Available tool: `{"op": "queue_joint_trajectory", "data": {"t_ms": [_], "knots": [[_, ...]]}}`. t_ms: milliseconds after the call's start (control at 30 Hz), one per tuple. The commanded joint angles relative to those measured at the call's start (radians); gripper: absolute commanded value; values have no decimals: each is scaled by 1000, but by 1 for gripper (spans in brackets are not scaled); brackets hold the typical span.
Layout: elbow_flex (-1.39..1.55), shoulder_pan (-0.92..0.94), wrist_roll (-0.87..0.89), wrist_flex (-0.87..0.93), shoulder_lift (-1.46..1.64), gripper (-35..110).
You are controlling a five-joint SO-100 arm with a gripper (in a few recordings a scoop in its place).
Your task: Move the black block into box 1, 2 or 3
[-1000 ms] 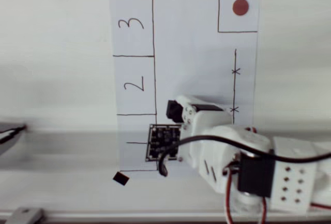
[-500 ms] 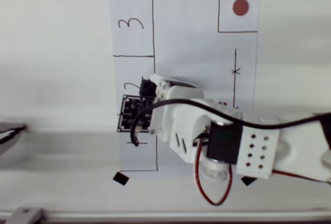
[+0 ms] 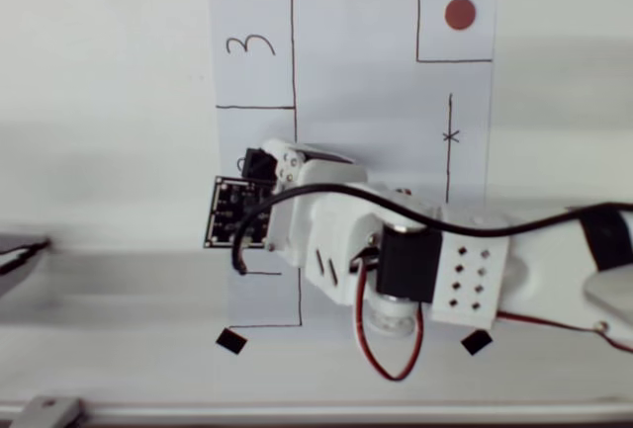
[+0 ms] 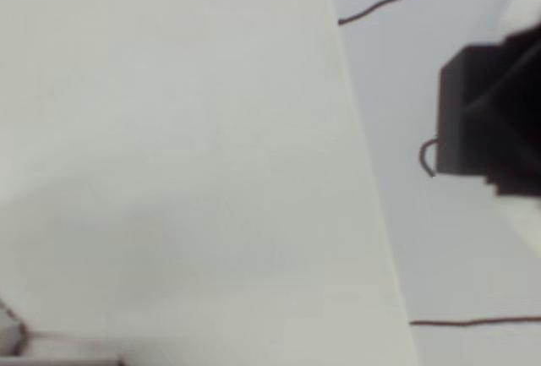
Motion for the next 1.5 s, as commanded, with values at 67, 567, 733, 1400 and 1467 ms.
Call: {"op": "queue_joint_trajectory", "data": {"t_ms": [67,567,733,1400,1467], "knots": [[-57,25,-6,9,17,0],[-54,25,-20,8,-5,0],[-57,25,-12,8,-5,8],[14,9,17,9,63,26],[55,3,17,9,98,26]]}}
